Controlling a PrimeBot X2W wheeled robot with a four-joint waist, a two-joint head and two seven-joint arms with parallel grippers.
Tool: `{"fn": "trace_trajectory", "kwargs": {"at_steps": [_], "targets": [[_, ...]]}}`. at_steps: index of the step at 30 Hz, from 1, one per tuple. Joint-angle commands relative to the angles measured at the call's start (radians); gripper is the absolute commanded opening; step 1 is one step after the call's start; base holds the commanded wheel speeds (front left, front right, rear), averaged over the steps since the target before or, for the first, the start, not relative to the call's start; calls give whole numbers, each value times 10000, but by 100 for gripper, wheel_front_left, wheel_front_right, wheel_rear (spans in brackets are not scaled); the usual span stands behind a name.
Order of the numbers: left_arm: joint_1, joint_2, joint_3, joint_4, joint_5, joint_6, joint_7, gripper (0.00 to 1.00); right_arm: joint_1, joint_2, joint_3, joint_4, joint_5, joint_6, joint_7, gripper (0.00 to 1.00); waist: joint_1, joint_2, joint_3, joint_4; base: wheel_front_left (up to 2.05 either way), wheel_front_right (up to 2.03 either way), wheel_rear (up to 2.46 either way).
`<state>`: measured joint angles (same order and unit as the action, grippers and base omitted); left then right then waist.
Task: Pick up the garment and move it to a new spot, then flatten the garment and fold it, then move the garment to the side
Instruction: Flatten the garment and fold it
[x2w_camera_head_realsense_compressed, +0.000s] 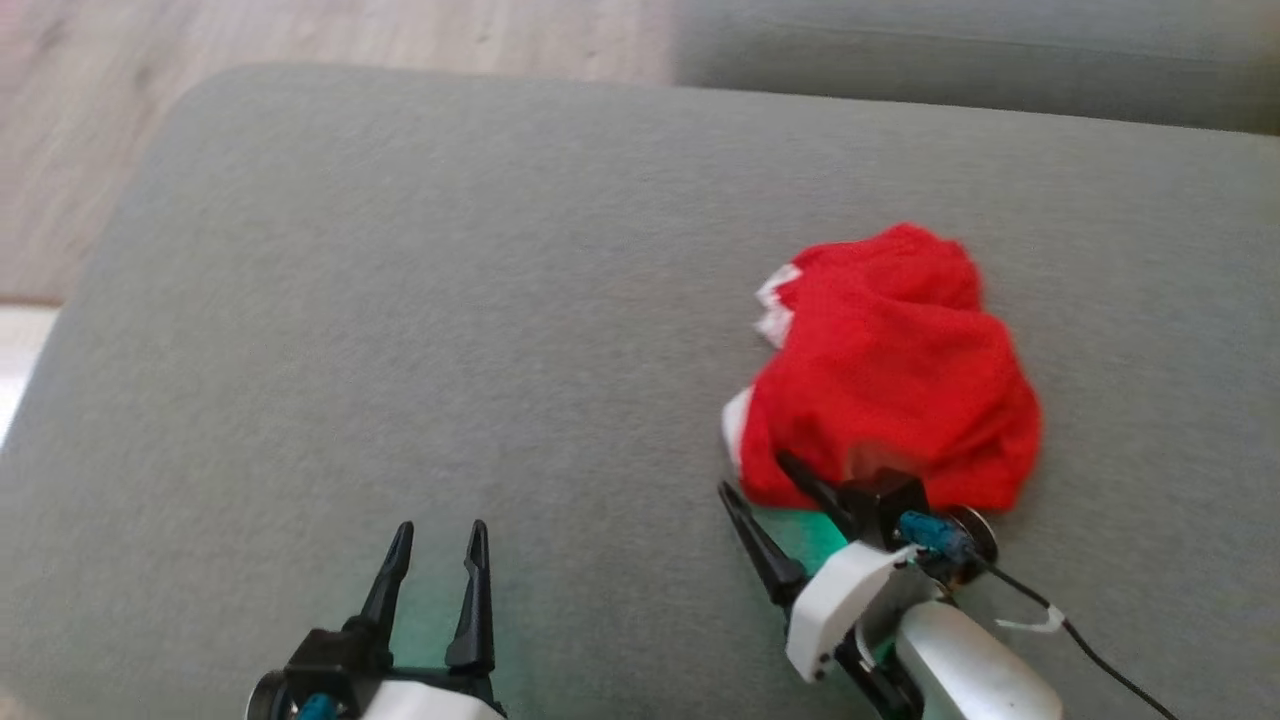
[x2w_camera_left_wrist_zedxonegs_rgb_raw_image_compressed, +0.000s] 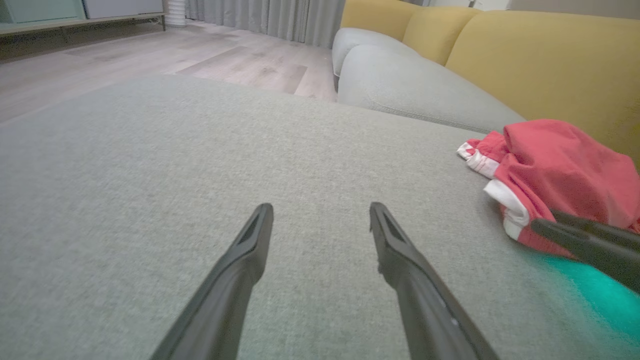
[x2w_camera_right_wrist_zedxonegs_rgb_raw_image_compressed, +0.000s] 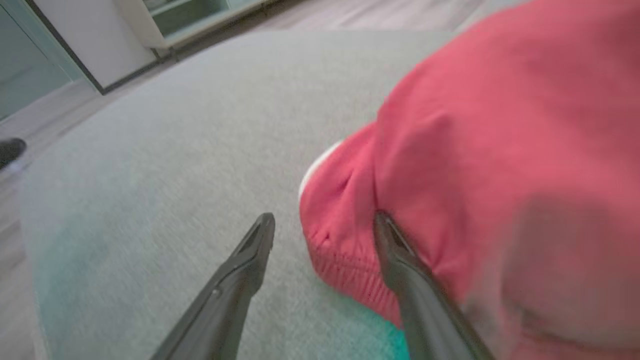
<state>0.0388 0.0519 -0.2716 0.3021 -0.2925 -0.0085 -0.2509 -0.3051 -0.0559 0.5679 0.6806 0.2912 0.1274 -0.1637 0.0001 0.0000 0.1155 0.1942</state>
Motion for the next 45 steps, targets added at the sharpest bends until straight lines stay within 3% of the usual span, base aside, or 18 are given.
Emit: {"fn": "trace_trajectory", "kwargs": {"at_steps": [1,4,5,6,7,13,23,28,32,37,38,39,40,45], "targets": [[-393,-15,253,-253,-83,59,-108,100,-263,56,97,-150,-82,33,5,100,-1,0,261,357,0,0,0],[-403,-15,239,-298,-166,107,-108,100,-305,56,-15,378,-188,33,155,97,-1,0,368,563,0,0,0],[-409,-15,237,-319,-179,119,-108,100,-304,56,12,475,-206,33,146,72,-1,0,390,592,0,0,0],[-412,-15,238,-340,-191,130,-108,100,-299,56,49,546,-195,33,111,28,-1,0,404,610,0,0,0],[-416,-15,242,-359,-201,136,-108,100,-296,56,64,570,-157,33,8,0,-1,0,408,621,0,0,0],[-474,-16,184,-408,-253,122,-108,100,-702,56,172,-136,396,33,-774,0,-1,0,207,606,0,0,0],[-405,-16,-179,-178,-278,-4,-108,100,-4396,53,221,-3039,1157,33,-977,0,-1,0,-375,1201,0,0,0],[-46,-16,28,-103,-302,3,-108,100,-4885,-21,72,-3930,1718,33,-979,0,-1,0,-581,1344,0,0,0],[215,-16,275,-125,-312,0,-108,100,-3870,-715,341,-3704,2021,33,-979,0,-1,0,-590,1117,0,0,0],[193,-16,311,-227,-409,15,-109,100,-1767,-2268,22,-2378,2389,33,-960,0,-1,0,-373,713,0,0,0],[154,-16,284,-241,-420,18,-109,100,-1403,-2557,-171,-1915,2462,33,-920,15,-1,0,-313,632,0,0,0],[101,-16,251,-244,-426,24,-109,100,-1128,-2840,-430,-1394,2453,33,-868,83,-1,0,-247,545,0,0,0],[41,-16,219,-246,-440,33,-109,100,-946,-3079,-785,-836,2374,33,-843,100,-1,0,-196,474,0,0,0],[-164,-16,136,-244,-455,81,-109,100,-815,-3288,-2163,356,1789,33,-938,100,-1,0,-69,224,0,0,0]]}}
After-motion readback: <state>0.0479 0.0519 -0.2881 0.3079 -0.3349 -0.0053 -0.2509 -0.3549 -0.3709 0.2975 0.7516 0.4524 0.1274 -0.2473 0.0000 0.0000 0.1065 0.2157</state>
